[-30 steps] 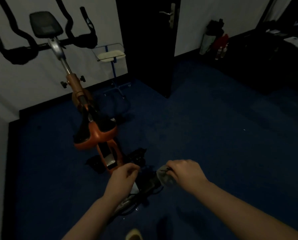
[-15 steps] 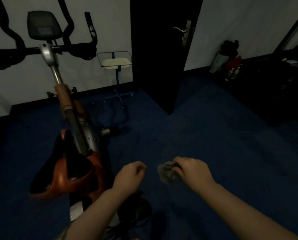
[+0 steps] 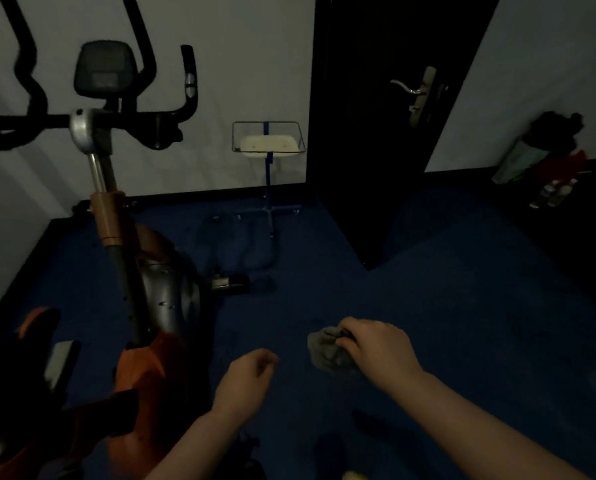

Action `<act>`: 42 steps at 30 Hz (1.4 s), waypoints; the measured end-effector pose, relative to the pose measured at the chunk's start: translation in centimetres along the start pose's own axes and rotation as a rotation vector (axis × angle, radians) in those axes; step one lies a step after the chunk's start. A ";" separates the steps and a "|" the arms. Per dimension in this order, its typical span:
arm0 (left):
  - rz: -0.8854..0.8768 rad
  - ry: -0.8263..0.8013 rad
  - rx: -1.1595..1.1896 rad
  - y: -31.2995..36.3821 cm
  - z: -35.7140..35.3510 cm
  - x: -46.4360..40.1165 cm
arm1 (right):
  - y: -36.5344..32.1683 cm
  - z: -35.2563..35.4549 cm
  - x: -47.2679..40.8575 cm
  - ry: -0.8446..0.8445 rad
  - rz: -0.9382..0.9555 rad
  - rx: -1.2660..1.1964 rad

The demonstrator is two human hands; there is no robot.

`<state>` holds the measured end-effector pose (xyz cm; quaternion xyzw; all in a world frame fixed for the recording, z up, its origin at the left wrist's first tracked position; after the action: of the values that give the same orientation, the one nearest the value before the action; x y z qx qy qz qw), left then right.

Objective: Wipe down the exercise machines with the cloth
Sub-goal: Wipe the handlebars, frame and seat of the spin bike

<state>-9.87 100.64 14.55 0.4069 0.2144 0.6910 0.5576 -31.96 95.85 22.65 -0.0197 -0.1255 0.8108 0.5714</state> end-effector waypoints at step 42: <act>0.225 0.880 0.281 4.6 28.3 -27.8 | -19.4 17.1 -52.5 0.314 0.679 -0.808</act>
<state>11.36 68.61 25.40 0.1679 0.4763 0.8181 0.2751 1.07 50.00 37.76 -0.3974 -0.3266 0.8242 0.2367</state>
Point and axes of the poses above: each hand's wrist, its own x-axis away from the middle knuckle, its own z-axis out of the back of the hand, y = z × x, the point moved 4 cm from there along -x, towards the middle knuckle
